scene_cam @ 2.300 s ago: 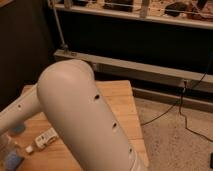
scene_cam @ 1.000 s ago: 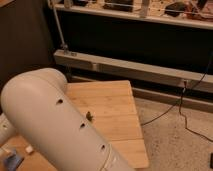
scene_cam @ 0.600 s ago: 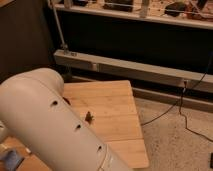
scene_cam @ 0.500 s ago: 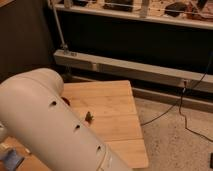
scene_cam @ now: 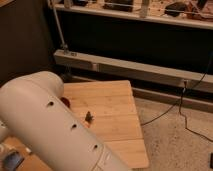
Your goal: Place the white sponge in the ceramic cup
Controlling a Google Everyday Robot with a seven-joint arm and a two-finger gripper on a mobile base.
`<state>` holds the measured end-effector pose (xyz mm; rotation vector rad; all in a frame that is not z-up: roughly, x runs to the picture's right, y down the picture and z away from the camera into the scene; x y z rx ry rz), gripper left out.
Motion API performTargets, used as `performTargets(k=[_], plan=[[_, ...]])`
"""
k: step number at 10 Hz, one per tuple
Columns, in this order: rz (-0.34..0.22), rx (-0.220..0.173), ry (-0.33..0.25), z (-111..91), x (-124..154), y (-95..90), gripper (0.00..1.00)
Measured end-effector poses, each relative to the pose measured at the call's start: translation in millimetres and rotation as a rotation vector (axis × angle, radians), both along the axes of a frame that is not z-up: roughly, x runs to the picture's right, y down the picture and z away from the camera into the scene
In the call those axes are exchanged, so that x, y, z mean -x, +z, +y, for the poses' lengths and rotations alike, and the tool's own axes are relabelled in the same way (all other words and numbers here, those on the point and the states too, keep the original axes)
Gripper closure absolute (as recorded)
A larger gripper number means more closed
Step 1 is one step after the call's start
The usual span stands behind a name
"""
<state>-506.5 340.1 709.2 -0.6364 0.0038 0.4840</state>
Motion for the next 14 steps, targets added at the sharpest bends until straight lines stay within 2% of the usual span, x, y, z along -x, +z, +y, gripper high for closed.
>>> performTargets(k=[1,3,5,6,8,11,12,14], plan=[[-0.004,0.021,-0.011,-0.5,1.4,0.6,0.49],[-0.012,0.033,-0.013,-5.2,6.0,1.0,0.66],[-0.009,0.027,-0.01,-15.1,7.5,3.3,0.89],[-0.009,0.021,-0.009,-19.2,8.4,2.6,0.97],[-0.014,-0.001,-0.005,-32.0,10.7,-2.8,1.0],[-0.047,-0.027,0.021,-62.2,24.0,-23.1,1.0],[-0.068,-0.041,0.036,-80.2,35.2,-33.0,1.0],[-0.067,-0.078,0.046,-103.6,47.3,-34.3,1.0]])
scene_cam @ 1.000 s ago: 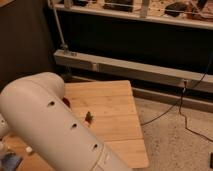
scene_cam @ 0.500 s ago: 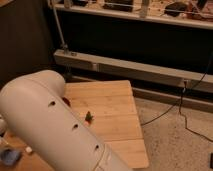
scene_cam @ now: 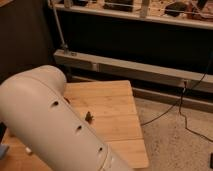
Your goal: Place the white sponge in the ceramic cup
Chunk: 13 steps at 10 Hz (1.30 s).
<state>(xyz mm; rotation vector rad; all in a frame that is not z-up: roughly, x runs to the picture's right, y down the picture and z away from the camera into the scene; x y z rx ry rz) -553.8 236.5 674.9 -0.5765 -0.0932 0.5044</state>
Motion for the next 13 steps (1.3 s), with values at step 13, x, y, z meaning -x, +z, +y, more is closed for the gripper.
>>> performTargets(k=[13], plan=[[0.143,-0.028,0.115,-99.0,-23.1,30.7,1.0]])
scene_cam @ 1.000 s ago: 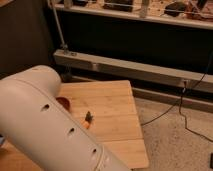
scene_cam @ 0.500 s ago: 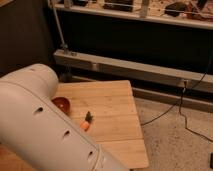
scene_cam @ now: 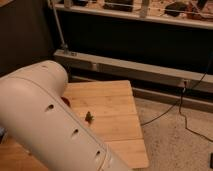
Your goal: Place the white sponge in the ceramic cup
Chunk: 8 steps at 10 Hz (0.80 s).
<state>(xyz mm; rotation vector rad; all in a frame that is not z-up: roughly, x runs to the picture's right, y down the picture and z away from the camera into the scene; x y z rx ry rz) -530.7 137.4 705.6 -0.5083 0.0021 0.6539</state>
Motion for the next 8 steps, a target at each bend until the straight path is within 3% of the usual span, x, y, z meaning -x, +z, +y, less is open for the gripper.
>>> performTargets(k=[1,8], plan=[[0.002,0.009,0.006,1.2,-2.9,6.1,1.0],[-0.022,-0.025,-0.008,6.3,-6.6,31.4,1.0]])
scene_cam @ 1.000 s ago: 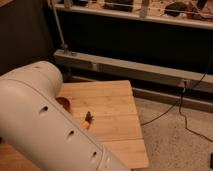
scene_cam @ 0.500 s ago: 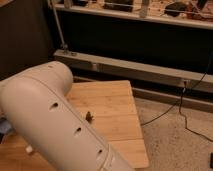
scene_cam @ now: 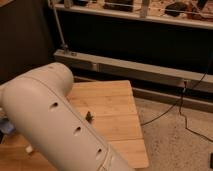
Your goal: Place the white sponge in the ceramic cup
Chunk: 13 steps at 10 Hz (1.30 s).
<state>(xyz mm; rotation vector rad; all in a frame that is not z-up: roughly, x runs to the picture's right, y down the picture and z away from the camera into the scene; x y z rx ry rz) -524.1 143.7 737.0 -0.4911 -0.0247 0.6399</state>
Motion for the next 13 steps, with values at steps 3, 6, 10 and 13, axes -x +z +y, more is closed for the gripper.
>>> performTargets(k=[3,6,10,13], plan=[[0.018,-0.018,-0.001,-5.3,-9.2,7.4,1.0],[0.045,-0.035,-0.018,-1.0,-15.5,15.3,0.86],[0.071,-0.044,-0.045,10.1,-16.1,22.7,0.44],[0.073,-0.051,-0.045,10.9,-14.9,24.1,0.21]])
